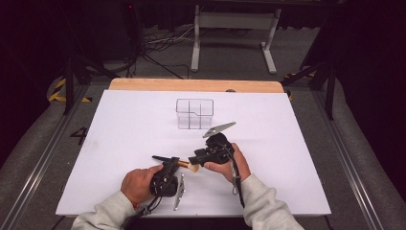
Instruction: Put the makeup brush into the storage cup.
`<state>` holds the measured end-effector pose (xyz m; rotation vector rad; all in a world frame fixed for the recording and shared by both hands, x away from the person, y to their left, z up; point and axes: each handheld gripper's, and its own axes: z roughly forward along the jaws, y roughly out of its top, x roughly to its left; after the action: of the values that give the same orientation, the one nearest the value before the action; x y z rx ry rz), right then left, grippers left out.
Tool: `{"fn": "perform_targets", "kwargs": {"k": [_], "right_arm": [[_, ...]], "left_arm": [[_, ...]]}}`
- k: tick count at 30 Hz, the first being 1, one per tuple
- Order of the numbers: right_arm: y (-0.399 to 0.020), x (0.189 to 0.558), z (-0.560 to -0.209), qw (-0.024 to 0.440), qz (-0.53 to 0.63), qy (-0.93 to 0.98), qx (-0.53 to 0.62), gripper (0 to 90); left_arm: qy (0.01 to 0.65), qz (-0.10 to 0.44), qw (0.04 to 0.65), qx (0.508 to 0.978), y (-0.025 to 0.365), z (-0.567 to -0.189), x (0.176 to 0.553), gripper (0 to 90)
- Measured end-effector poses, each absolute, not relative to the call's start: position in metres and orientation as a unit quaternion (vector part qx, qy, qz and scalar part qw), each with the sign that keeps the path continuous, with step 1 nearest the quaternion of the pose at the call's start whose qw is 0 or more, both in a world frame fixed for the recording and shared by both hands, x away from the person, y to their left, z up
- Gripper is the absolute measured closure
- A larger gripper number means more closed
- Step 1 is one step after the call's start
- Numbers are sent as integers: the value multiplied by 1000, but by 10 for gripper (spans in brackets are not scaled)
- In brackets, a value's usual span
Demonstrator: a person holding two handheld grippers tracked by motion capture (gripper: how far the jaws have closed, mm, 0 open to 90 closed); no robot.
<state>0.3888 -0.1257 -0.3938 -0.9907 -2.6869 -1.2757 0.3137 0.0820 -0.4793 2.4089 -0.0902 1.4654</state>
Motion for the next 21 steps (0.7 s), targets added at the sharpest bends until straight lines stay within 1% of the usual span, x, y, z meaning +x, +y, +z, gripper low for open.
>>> {"fn": "perform_targets", "kwargs": {"k": [2, 6, 7, 8, 10, 12, 14, 16, 19, 21], "right_arm": [[-135, 385, -387, -20, -423, -848, -317, 546], [-155, 373, -377, -90, -443, -839, -304, 507], [-155, 373, -377, -90, -443, -839, -304, 507], [-160, 370, -377, -103, -448, -836, -299, 491], [-174, 360, -379, -145, -456, -829, -290, 474], [-180, 357, -382, -156, -462, -823, -291, 449], [-188, 353, -387, -182, -460, -819, -292, 428], [-195, 350, -391, -193, -467, -813, -290, 417], [-206, 343, -396, -231, -459, -808, -288, 377], [-210, 340, -398, -236, -460, -807, -285, 364]], "left_arm": [[-23, 508, 166, 845, 84, -478, 315, 740], [-9, 499, 172, 849, 88, -474, 317, 740], [-5, 497, 175, 850, 89, -474, 317, 740], [-1, 495, 179, 850, 90, -473, 318, 740], [10, 489, 191, 851, 92, -471, 319, 740], [19, 484, 199, 852, 94, -470, 319, 740], [27, 479, 203, 854, 96, -467, 320, 740], [36, 475, 212, 853, 98, -465, 321, 740], [48, 465, 228, 854, 101, -462, 322, 740], [55, 461, 235, 854, 103, -460, 322, 739]]}}
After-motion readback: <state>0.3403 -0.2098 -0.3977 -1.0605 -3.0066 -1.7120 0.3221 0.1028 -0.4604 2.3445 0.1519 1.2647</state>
